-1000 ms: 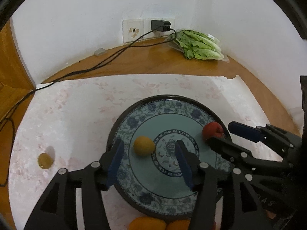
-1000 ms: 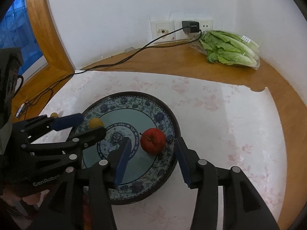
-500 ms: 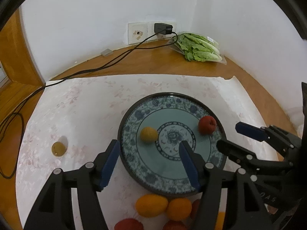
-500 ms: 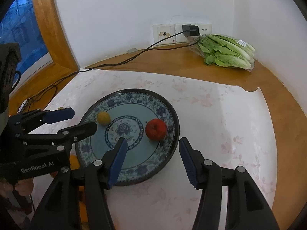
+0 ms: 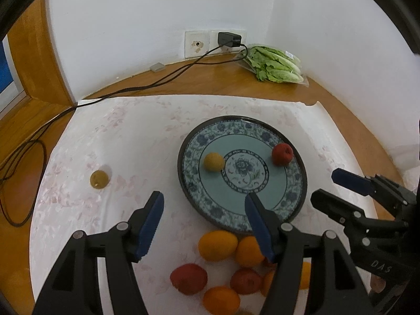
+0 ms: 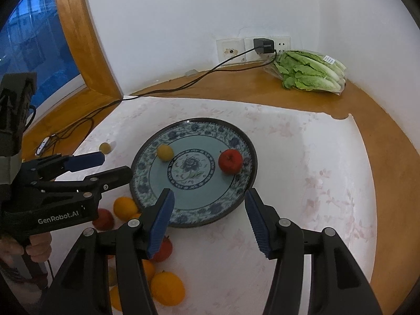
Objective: Organize fruits
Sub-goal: 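Withdraw both open tools from the plate back toward the fruit pile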
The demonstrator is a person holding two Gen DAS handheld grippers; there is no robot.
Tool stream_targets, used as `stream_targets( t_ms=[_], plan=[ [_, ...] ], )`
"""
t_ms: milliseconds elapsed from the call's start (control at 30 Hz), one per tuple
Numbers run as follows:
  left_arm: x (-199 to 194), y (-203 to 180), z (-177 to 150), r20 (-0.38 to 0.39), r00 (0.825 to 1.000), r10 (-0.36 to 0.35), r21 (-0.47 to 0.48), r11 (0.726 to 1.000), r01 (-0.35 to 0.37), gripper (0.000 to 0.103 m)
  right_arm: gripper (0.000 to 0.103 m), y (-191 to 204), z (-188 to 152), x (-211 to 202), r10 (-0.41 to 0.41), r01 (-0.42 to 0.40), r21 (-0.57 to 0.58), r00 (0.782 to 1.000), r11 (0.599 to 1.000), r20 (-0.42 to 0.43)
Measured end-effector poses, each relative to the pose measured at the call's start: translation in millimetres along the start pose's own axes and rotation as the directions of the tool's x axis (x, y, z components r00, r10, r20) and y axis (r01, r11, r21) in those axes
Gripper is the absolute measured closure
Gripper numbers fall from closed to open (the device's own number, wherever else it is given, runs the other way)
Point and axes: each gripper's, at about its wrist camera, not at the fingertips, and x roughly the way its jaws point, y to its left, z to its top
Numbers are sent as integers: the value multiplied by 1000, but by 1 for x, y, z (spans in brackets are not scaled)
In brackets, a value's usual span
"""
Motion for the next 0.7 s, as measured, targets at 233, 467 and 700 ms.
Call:
stream_targets(
  t_ms=[233, 467, 700],
  plan=[
    [-13, 6, -13, -3, 1000, -6, -23, 1000, 6, 35, 46, 8, -12, -13, 7, -7, -4, 1000, 1000, -6],
    [-26, 13, -24, -1, 1000, -8, -45, 999, 8, 35, 46, 17, -24, -26, 10, -10, -10, 1000, 1000, -3],
    [-34, 19, -37, -10, 1000, -13, -62, 998, 12, 35, 46, 22, -37, -32, 18, -18, 6, 1000, 1000, -13]
  ],
)
